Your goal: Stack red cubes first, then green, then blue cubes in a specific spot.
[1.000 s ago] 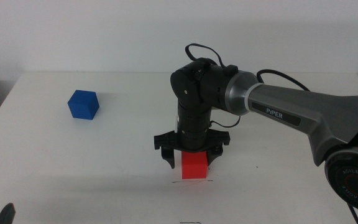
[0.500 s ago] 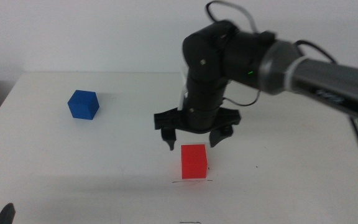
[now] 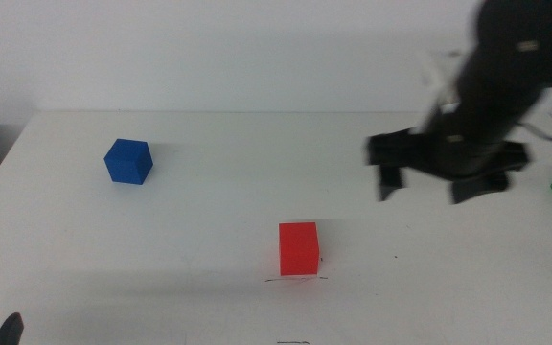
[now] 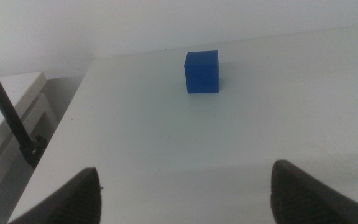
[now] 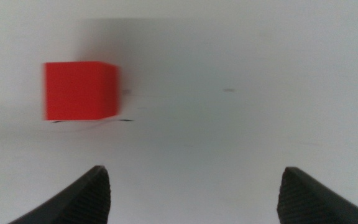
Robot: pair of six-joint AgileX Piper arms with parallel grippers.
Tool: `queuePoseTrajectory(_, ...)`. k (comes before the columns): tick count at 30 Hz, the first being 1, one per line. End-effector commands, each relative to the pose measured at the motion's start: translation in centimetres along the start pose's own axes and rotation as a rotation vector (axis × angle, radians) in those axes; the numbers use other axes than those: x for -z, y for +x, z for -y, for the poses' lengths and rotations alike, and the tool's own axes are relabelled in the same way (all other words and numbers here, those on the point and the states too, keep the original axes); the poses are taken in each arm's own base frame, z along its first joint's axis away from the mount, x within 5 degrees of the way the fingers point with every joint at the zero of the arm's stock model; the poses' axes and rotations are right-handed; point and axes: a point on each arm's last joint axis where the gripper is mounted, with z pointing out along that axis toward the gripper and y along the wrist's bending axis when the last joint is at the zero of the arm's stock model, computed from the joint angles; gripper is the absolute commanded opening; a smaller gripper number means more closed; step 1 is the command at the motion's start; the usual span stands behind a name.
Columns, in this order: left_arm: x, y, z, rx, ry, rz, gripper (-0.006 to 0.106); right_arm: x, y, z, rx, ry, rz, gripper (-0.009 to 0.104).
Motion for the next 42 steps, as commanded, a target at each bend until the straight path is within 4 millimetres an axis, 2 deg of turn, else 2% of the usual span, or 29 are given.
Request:
queuePoseTrajectory(1, 0.2, -0.9, 0.0, 0.009, 0.001, 0.107, 0.094, 3.6, 0.1, 2.8, -0.010, -0.010, 0.119, 0.082)
queuePoseTrajectory(7, 0.2, -0.9, 0.0, 0.009, 0.001, 0.107, 0.094, 6.1, 1.9, 9.1, -0.075, 0.049, 0.192, 0.082)
queuePoseTrajectory(13, 0.2, -0.9, 0.0, 0.009, 0.001, 0.107, 0.094, 9.2, 4.1, 13.9, -0.051, 0.117, 0.337, 0.082)
queuePoseTrajectory(18, 0.2, -0.9, 0.0, 0.009, 0.001, 0.107, 0.094, 10.8, 5.7, 16.1, -0.147, 0.150, 0.358, 0.081)
queuePoseTrajectory(24, 0.2, -0.9, 0.0, 0.009, 0.001, 0.107, 0.094, 10.5, 6.7, 16.5, -0.136, 0.179, 0.233, 0.077)
queuePoseTrajectory(26, 0.2, -0.9, 0.0, 0.009, 0.001, 0.107, 0.094, 10.6, 6.1, 16.5, -0.133, 0.183, 0.233, 0.077)
queuePoseTrajectory(29, 0.2, -0.9, 0.0, 0.009, 0.001, 0.107, 0.094, 10.8, 4.4, 16.5, -0.134, 0.183, 0.232, 0.077)
queuePoseTrajectory(35, 0.2, -0.9, 0.0, 0.009, 0.001, 0.107, 0.094, 10.2, -0.9, 16.8, -0.103, 0.209, 0.170, 0.077)
queuePoseTrajectory(39, 0.2, -0.9, 0.0, 0.009, 0.001, 0.107, 0.094, 9.6, -3.8, 18.2, -0.124, 0.197, 0.173, 0.077)
queuePoseTrajectory(42, 0.2, -0.9, 0.0, 0.009, 0.001, 0.107, 0.094, 9.0, -5.2, 19.8, -0.134, 0.170, 0.163, 0.077)
